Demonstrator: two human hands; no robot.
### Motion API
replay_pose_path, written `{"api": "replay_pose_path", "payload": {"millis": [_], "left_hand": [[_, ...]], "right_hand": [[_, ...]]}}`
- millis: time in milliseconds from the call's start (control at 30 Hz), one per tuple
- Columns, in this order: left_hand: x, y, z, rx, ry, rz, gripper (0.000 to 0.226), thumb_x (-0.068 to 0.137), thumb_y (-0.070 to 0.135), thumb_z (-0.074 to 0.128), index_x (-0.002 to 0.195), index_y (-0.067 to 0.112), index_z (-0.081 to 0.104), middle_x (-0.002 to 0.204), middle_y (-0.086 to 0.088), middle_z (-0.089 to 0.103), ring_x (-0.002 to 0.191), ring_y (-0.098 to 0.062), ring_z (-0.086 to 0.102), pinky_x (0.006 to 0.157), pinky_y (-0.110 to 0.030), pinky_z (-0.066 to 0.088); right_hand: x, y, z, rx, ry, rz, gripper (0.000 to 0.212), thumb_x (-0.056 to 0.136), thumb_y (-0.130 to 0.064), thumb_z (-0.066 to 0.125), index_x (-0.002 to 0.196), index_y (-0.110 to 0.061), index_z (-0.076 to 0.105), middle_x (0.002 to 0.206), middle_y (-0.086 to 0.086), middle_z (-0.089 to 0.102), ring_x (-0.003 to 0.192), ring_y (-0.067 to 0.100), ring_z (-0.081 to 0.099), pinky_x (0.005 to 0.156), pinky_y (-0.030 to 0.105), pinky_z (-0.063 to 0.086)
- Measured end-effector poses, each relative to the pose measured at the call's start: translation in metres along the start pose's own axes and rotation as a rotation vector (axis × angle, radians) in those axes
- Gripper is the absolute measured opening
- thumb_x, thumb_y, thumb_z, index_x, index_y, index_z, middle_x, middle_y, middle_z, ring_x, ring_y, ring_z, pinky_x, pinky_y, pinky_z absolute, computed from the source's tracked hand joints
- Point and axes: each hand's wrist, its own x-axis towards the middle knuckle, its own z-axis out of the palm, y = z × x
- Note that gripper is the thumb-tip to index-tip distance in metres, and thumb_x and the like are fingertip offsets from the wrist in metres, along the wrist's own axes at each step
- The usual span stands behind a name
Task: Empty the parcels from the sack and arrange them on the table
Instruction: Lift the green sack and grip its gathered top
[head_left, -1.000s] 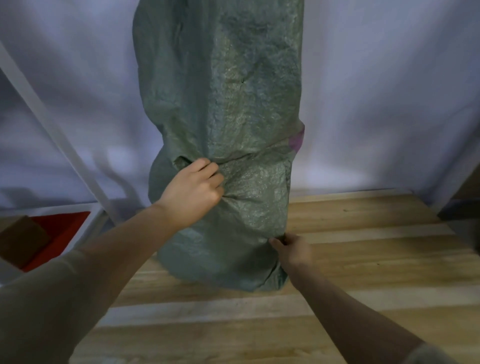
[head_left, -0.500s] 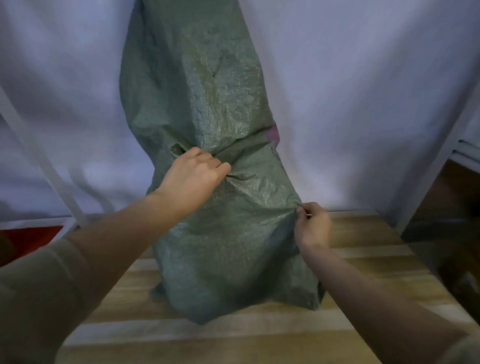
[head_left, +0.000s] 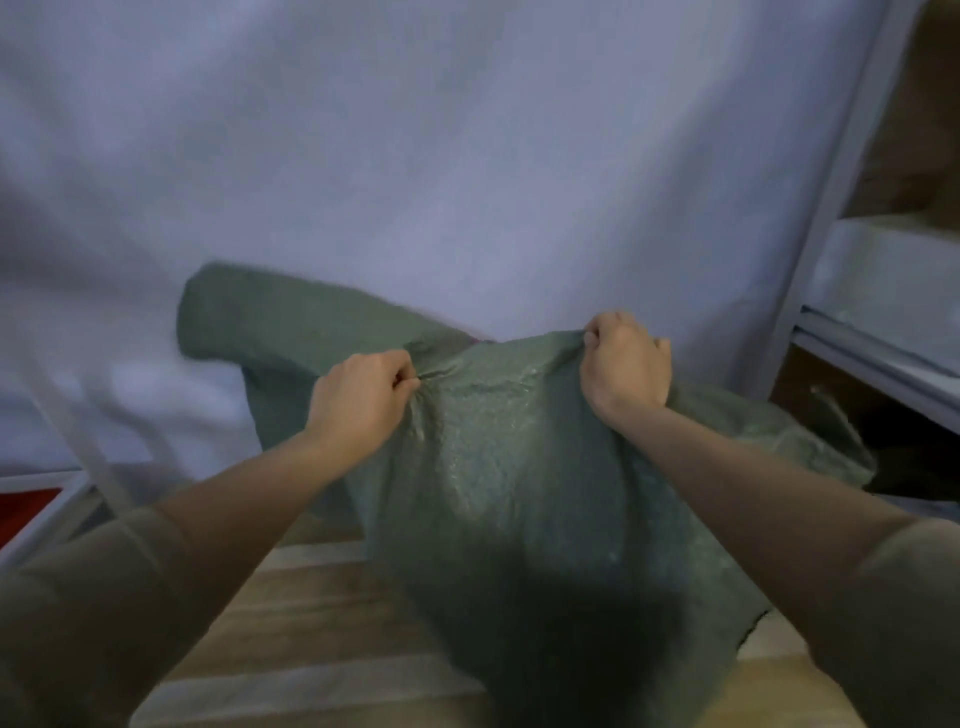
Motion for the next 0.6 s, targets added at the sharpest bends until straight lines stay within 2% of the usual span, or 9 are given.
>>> {"api": "replay_pose_path", "payload": {"millis": [100, 200, 300, 400, 467, 500, 567, 600], "left_hand": [[-0.012, 0.000, 0.011, -0.063, -0.029, -0.082, 0.014, 0.096, 0.035, 0.059, 0.089, 0.025, 0.066, 0.085, 0.006, 0.069, 0.083, -0.021, 0.064, 0.064, -0.031, 0.044], [-0.024, -0.010, 0.025, -0.083, -0.043, -0.167, 0.016, 0.094, 0.036, 0.059, 0.080, 0.031, 0.061, 0.078, 0.009, 0.066, 0.078, -0.018, 0.063, 0.065, -0.031, 0.050], [-0.034, -0.024, 0.044, -0.069, -0.184, -0.252, 0.024, 0.092, 0.035, 0.061, 0.069, 0.030, 0.056, 0.076, 0.007, 0.066, 0.080, -0.021, 0.066, 0.068, -0.034, 0.054], [-0.037, -0.033, 0.061, -0.055, -0.250, -0.291, 0.024, 0.091, 0.035, 0.062, 0.069, 0.027, 0.058, 0.077, 0.004, 0.068, 0.082, -0.026, 0.067, 0.068, -0.033, 0.052], [-0.038, -0.033, 0.068, -0.051, -0.288, -0.281, 0.014, 0.090, 0.034, 0.062, 0.079, 0.027, 0.063, 0.087, 0.000, 0.071, 0.087, -0.028, 0.067, 0.072, -0.035, 0.052], [-0.037, -0.033, 0.072, -0.064, -0.303, -0.263, 0.008, 0.090, 0.035, 0.062, 0.092, 0.029, 0.066, 0.098, -0.003, 0.072, 0.093, -0.029, 0.067, 0.076, -0.038, 0.054], [-0.033, -0.027, 0.079, -0.070, -0.317, -0.206, 0.041, 0.089, 0.041, 0.064, 0.126, 0.024, 0.059, 0.124, -0.009, 0.064, 0.111, -0.033, 0.061, 0.089, -0.044, 0.052], [-0.030, -0.020, 0.081, -0.084, -0.306, -0.172, 0.055, 0.088, 0.045, 0.065, 0.136, 0.020, 0.052, 0.133, -0.011, 0.058, 0.118, -0.035, 0.057, 0.094, -0.046, 0.049]], "right_hand": [[0.015, -0.003, 0.001, -0.047, 0.010, -0.115, 0.022, 0.097, -0.008, 0.040, 0.104, -0.014, 0.060, 0.111, 0.008, 0.060, 0.104, 0.029, 0.054, 0.089, 0.039, 0.032], [0.021, -0.010, 0.015, -0.060, -0.014, -0.215, 0.025, 0.099, -0.011, 0.042, 0.108, -0.017, 0.064, 0.112, 0.006, 0.062, 0.106, 0.028, 0.053, 0.086, 0.038, 0.029], [0.000, -0.018, 0.038, 0.015, -0.175, -0.306, 0.031, 0.101, -0.026, 0.044, 0.126, -0.026, 0.062, 0.125, 0.002, 0.061, 0.119, 0.026, 0.049, 0.096, 0.038, 0.025], [-0.046, -0.014, 0.050, 0.091, -0.199, -0.349, 0.039, 0.096, -0.030, 0.054, 0.134, -0.022, 0.057, 0.131, 0.002, 0.057, 0.128, 0.025, 0.044, 0.107, 0.039, 0.021], [-0.077, 0.001, 0.051, 0.126, -0.133, -0.334, 0.039, 0.092, -0.025, 0.060, 0.130, -0.017, 0.060, 0.128, 0.004, 0.059, 0.125, 0.027, 0.048, 0.108, 0.042, 0.025], [-0.089, 0.011, 0.049, 0.117, -0.088, -0.325, 0.038, 0.090, -0.023, 0.061, 0.128, -0.016, 0.061, 0.126, 0.005, 0.059, 0.123, 0.027, 0.049, 0.108, 0.043, 0.028], [-0.106, 0.032, 0.042, 0.089, -0.001, -0.298, 0.037, 0.089, -0.022, 0.061, 0.126, -0.014, 0.062, 0.126, 0.005, 0.059, 0.122, 0.027, 0.049, 0.108, 0.044, 0.033], [-0.112, 0.042, 0.038, 0.090, 0.037, -0.259, 0.038, 0.089, -0.024, 0.061, 0.126, -0.015, 0.061, 0.127, 0.005, 0.058, 0.123, 0.027, 0.049, 0.107, 0.044, 0.033]]}}
